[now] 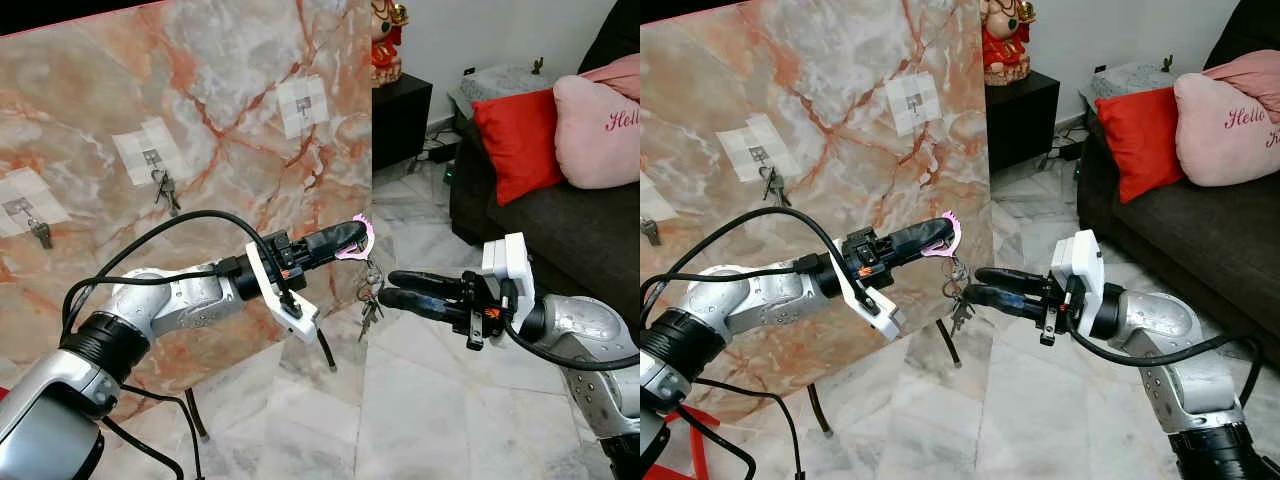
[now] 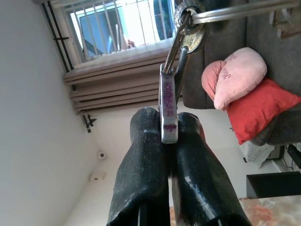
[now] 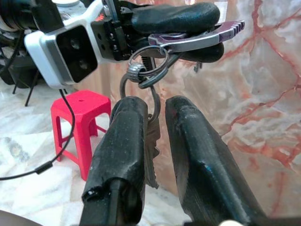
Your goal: Hang keys on a hook
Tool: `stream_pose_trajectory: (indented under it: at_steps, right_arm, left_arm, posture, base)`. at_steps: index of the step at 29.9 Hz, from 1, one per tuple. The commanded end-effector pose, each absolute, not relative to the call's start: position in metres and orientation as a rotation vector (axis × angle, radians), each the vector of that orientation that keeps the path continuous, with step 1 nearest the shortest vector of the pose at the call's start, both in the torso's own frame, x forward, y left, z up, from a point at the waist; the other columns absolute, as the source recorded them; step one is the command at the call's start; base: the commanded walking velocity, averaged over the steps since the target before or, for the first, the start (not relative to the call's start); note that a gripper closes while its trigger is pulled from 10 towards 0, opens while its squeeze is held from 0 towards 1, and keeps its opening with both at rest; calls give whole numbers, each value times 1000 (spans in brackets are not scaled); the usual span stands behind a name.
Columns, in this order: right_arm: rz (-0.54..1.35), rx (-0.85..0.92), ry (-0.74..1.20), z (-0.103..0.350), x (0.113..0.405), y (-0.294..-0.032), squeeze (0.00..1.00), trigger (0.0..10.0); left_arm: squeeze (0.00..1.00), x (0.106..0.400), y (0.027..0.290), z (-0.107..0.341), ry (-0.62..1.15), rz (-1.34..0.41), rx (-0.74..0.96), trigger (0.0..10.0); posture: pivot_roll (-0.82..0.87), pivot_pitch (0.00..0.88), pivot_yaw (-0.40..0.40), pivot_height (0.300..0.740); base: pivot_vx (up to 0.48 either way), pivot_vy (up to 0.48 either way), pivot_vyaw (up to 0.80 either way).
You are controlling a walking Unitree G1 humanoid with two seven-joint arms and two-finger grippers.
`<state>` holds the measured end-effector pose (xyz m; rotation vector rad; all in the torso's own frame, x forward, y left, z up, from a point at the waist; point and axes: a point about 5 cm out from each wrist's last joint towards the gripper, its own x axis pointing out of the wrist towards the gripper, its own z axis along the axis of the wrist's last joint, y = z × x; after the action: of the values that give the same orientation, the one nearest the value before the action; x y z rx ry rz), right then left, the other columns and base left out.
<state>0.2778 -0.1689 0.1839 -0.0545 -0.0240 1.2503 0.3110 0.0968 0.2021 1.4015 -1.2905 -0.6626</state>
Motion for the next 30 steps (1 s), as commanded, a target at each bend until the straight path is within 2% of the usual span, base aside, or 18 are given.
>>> stream_pose_trajectory:
  at_steps: [1,23,24,25,26,27,30]
  right_arm:
    - [1261,-63,-34,185,279,-165,0,10000]
    - [1293,-15,-31,181,277,-159,0,10000]
    - [1293,-13,-31,181,277,-159,0,5961]
    - [1293,-13,-31,181,277,-159,0,5961]
    - [1296,-11,-32,181,277,-159,0,2745]
    - [1298,-6,-31,181,277,-159,0,0]
    - [1298,-2,-32,181,277,-159,0,0]
  left_arm:
    - [0,311,98,207,-1291,-636,1376,10000]
    - [0,310,96,209,-1288,-637,1350,10000]
    - [0,310,96,209,-1287,-637,1350,10000]
    - [0,310,96,209,-1287,-637,1350,10000]
    - [0,310,96,209,-1286,-638,1350,10000]
    - [0,311,96,209,-1284,-639,1350,10000]
    - [0,311,96,208,-1283,-640,1349,10000]
  posture:
    - [56,15,82,740]
    - [58,18,84,740]
    - [58,17,83,740]
    - [58,17,83,740]
    - [58,17,83,740]
    - [58,17,83,740]
    - [58,17,83,740]
  base:
    - [0,0,0]
    - [0,0,0]
    - [0,0,0]
    - [0,0,0]
    - [0,0,0]
    - [0,0,0]
    - [0,0,0]
